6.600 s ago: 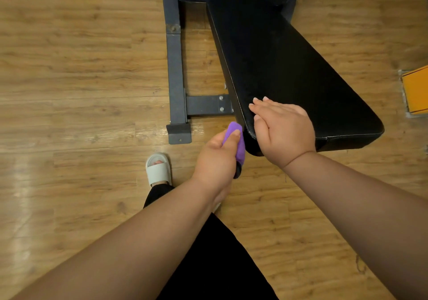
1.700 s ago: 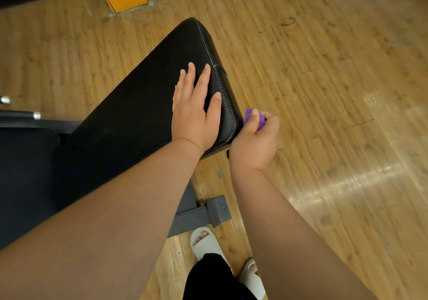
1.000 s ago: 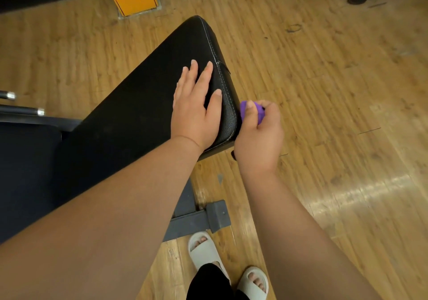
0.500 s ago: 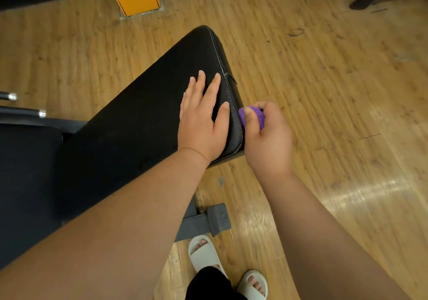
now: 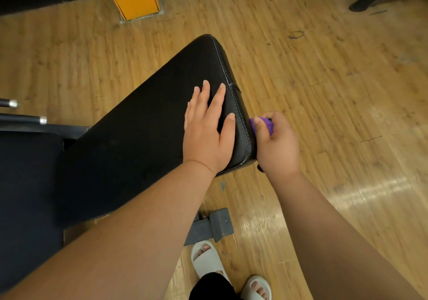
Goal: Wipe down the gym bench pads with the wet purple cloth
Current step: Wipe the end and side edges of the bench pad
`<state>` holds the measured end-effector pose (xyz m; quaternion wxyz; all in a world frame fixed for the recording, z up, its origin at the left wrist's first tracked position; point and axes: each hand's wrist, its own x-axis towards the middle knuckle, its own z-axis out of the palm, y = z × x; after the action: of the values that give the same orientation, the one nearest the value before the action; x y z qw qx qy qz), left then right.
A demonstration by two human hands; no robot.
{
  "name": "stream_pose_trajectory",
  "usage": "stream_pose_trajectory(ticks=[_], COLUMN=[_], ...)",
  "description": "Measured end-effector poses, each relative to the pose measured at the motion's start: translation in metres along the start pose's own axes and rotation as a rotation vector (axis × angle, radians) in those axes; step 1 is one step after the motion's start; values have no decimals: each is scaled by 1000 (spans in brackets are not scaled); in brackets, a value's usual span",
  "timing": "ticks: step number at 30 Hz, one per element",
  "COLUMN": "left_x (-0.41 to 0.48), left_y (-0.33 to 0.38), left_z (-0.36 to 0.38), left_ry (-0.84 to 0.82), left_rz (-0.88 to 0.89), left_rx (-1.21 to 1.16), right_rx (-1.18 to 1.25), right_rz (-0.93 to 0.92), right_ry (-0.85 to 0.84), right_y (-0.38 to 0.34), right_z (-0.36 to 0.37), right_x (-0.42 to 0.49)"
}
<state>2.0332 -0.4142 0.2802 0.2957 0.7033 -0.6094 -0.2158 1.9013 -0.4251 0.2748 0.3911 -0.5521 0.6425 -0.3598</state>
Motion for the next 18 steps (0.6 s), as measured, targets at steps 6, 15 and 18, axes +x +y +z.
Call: stream_pose_trajectory(ticks=[6, 15, 18], left_x=[1, 1, 0], left_y=[-2, -5, -6], left_z=[2, 3, 3], left_ry=[10, 13, 14], left_rz=[7, 22, 19], left_rx=[-6, -5, -7], right_rx=[7, 23, -34], right_rz=[-196, -327, -380], right_ry=[-32, -186, -184], right_y=[-12, -7, -19], right_z=[-2, -10, -4], right_x=[-7, 6, 21])
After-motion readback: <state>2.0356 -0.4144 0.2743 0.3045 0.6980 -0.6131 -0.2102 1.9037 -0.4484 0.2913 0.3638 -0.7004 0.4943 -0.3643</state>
